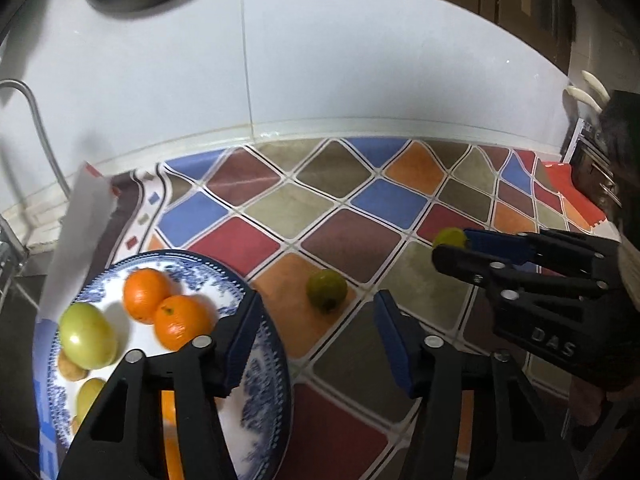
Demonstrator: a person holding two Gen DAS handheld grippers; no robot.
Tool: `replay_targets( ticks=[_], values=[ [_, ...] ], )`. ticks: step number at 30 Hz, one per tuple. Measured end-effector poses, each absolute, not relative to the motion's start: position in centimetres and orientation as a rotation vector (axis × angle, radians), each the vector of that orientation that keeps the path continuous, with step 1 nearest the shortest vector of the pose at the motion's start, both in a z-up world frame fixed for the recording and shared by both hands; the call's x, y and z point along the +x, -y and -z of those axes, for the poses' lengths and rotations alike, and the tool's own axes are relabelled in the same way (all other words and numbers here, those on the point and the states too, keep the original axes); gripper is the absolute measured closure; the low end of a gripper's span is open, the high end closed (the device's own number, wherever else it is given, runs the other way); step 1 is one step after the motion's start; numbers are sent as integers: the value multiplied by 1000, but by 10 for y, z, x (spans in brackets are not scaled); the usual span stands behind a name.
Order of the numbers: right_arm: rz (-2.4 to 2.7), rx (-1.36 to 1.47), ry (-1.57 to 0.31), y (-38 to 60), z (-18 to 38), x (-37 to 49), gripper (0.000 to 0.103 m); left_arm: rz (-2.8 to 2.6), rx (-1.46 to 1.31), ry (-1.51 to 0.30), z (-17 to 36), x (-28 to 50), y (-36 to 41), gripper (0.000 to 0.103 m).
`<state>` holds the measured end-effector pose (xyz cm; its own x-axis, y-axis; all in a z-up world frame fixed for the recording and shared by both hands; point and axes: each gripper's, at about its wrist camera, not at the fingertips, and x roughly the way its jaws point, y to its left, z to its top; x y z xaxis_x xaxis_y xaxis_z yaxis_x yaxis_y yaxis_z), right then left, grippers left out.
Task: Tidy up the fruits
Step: 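Grasp a small green fruit with the right tool while the left tool grasps the other, then carry both small green fruits over the plate with both tools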
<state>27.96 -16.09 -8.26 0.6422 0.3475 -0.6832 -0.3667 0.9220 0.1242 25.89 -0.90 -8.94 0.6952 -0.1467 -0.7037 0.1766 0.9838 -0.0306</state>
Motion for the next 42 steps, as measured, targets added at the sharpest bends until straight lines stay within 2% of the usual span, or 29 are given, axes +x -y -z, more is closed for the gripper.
replay_targets(
  ticks=[15,27,42],
  values=[
    [-373,24,-777,175,91,285,72,203,61,-898,120,294,23,74],
    [-366,19,-766,174,83,279,72,215,45,-871,109,284,21,75],
    [-387,5,-712,164,47,229,72,204,7,-749,56,209,0,75]
  ],
)
